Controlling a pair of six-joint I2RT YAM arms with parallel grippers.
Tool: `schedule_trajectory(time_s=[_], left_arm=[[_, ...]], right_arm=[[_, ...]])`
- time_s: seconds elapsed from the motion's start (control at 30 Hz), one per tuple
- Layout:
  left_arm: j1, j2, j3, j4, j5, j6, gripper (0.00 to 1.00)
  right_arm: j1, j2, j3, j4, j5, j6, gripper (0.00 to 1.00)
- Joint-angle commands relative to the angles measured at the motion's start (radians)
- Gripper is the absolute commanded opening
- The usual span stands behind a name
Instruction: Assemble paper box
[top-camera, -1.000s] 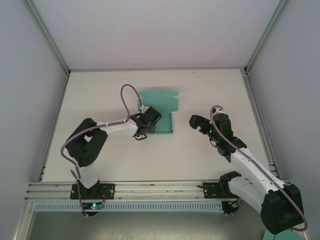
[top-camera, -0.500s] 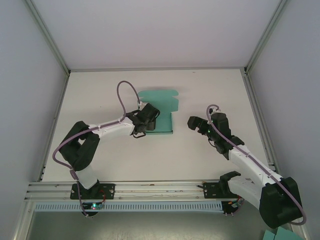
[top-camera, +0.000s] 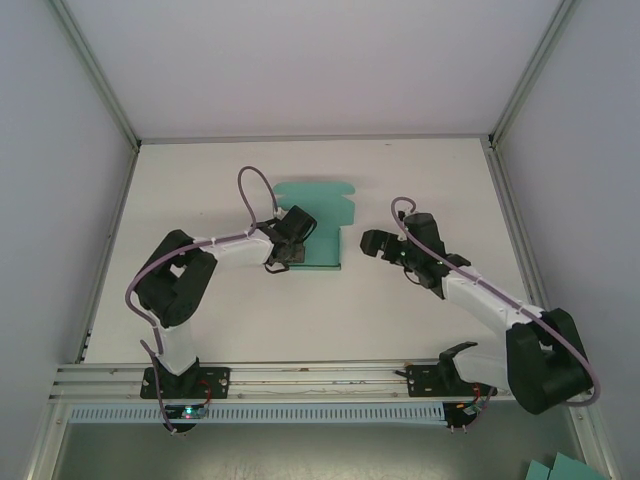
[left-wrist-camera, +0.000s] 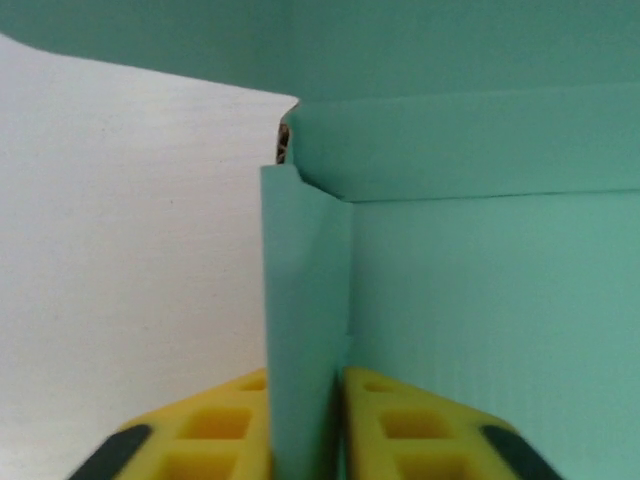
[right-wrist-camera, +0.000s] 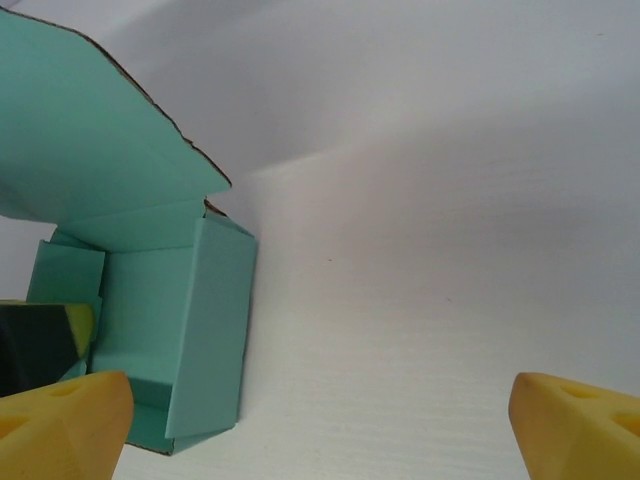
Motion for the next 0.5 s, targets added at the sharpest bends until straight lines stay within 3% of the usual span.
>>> schedule_trajectory(time_s=[0.0, 0.2, 0.33, 0.47], left_arm=[[0.014, 0.023, 0.016, -0.025, 0.001, 0.004, 0.0], [0.012, -0.043, -0.032, 0.054, -0.014, 0.027, 0.0], [0.014, -0.144, -0.069, 0.125, -0.018, 0.047, 0.0], [0.037, -0.262, -0.108, 0.258, 0.111, 0.046, 0.0]], right_arm=[[0.072, 0.081, 0.088, 0.003, 0.027, -0.041, 0.94], [0.141, 0.182, 0.156, 0.031, 0.118, 0.03, 0.92], [0.11, 0.035, 0.074, 0.112, 0.138, 0.036, 0.97], [-0.017, -0.161, -0.018, 0.061, 0.163, 0.091, 0.98]])
